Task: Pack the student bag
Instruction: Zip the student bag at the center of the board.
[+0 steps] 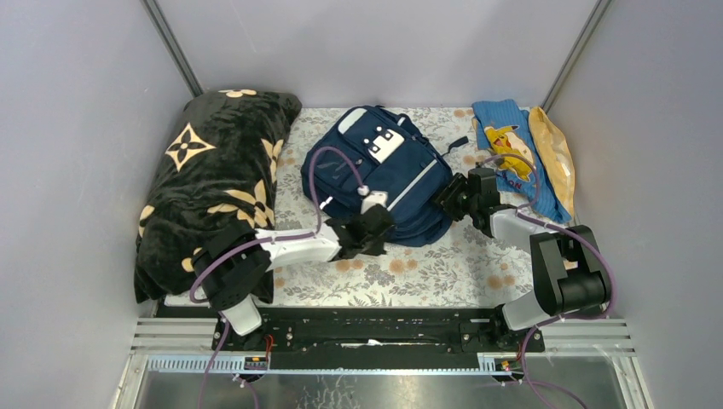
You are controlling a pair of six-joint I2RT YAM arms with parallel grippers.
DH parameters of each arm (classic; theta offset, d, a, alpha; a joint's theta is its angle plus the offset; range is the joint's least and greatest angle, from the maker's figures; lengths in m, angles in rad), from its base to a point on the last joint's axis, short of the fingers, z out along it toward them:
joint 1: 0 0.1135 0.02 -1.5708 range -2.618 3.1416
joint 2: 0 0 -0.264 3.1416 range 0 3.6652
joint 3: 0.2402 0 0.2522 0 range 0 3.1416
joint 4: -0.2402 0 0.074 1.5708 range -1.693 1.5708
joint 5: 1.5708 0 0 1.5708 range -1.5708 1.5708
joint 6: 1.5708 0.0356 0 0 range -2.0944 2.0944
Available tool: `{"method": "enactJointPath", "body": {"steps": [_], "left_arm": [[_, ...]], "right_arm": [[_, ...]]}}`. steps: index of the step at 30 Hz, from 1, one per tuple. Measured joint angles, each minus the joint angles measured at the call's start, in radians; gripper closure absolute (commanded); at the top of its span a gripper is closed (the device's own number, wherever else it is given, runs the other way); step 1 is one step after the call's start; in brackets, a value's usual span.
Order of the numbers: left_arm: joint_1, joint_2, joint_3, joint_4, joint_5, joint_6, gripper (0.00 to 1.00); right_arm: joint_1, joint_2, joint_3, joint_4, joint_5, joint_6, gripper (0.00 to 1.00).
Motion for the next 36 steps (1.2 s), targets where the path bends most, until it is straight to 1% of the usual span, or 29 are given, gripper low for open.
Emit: {"method": "enactJointPath", "body": {"steps": [1, 2, 3, 5, 6, 7, 8, 9, 11, 13, 16, 19, 21, 22, 24, 25, 26, 27, 30, 32, 35, 36], "left_arm": [[-0.027, 0.009, 0.03, -0.01, 0.005, -0.005, 1.0], [-0.055, 0.026, 0.069, -0.016, 0.011, -0.008, 0.97], [-0.078, 0.048, 0.11, -0.018, 0.018, -0.009, 0.85], [-0.109, 0.091, 0.186, -0.019, 0.029, -0.012, 0.65], [-0.12, 0.106, 0.215, -0.024, 0.033, -0.018, 0.52], [-0.125, 0.111, 0.229, -0.03, 0.033, -0.014, 0.46], [-0.127, 0.113, 0.239, -0.037, 0.036, -0.016, 0.42], [-0.127, 0.108, 0.243, -0.047, 0.032, -0.024, 0.39], [-0.126, 0.085, 0.238, -0.077, 0.018, -0.031, 0.37], [-0.121, 0.031, 0.206, -0.097, 0.0, -0.046, 0.29], [-0.095, -0.087, 0.131, -0.109, -0.013, -0.082, 0.28], [-0.022, -0.214, 0.034, -0.106, -0.01, -0.145, 0.26], [0.035, -0.252, -0.012, -0.1, 0.0, -0.186, 0.25], [0.071, -0.261, -0.038, -0.096, 0.012, -0.212, 0.23], [0.129, -0.263, -0.09, -0.077, 0.035, -0.262, 0.09], [0.145, -0.263, -0.112, -0.067, 0.046, -0.283, 0.05], [0.158, -0.264, -0.14, -0.05, 0.056, -0.306, 0.02], [0.166, -0.265, -0.168, -0.029, 0.071, -0.336, 0.01], [0.171, -0.262, -0.217, 0.035, 0.099, -0.399, 0.02], [0.171, -0.24, -0.226, 0.107, 0.121, -0.435, 0.05], [0.172, -0.184, -0.226, 0.212, 0.147, -0.472, 0.15], [0.172, -0.161, -0.226, 0.247, 0.158, -0.485, 0.2]], "right_arm": [[0.0, 0.0, -0.005, 0.005, 0.0, 0.004, 0.47], [0.0, 0.0, -0.009, 0.009, -0.001, 0.007, 0.47], [0.0, -0.001, -0.011, 0.01, -0.002, 0.008, 0.47], [0.0, -0.008, -0.014, 0.008, -0.005, 0.009, 0.46], [0.0, -0.016, -0.016, 0.001, -0.007, 0.008, 0.46], [0.0, -0.027, -0.017, -0.008, -0.007, 0.005, 0.45], [0.0, -0.046, -0.02, -0.026, -0.006, -0.001, 0.44], [0.001, -0.068, -0.023, -0.048, -0.002, -0.009, 0.39], [0.001, -0.111, -0.026, -0.087, 0.009, -0.025, 0.32], [0.001, -0.174, -0.026, -0.135, 0.032, -0.05, 0.27], [0.001, -0.257, -0.026, -0.188, 0.063, -0.085, 0.24], [0.001, -0.323, -0.026, -0.251, 0.081, -0.13, 0.23], [0.002, -0.35, -0.027, -0.281, 0.077, -0.153, 0.22], [0.002, -0.365, -0.032, -0.29, 0.072, -0.163, 0.22], [0.008, -0.424, -0.066, -0.307, 0.053, -0.181, 0.22], [0.014, -0.458, -0.087, -0.313, 0.044, -0.187, 0.23], [0.022, -0.491, -0.109, -0.317, 0.035, -0.189, 0.23], [0.035, -0.531, -0.138, -0.317, 0.026, -0.19, 0.23], [0.112, -0.647, -0.241, -0.296, 0.002, -0.179, 0.21], [0.179, -0.669, -0.301, -0.258, -0.001, -0.158, 0.18], [0.294, -0.629, -0.389, -0.16, 0.002, -0.114, 0.17], [0.326, -0.602, -0.413, -0.123, 0.005, -0.1, 0.17]]}}
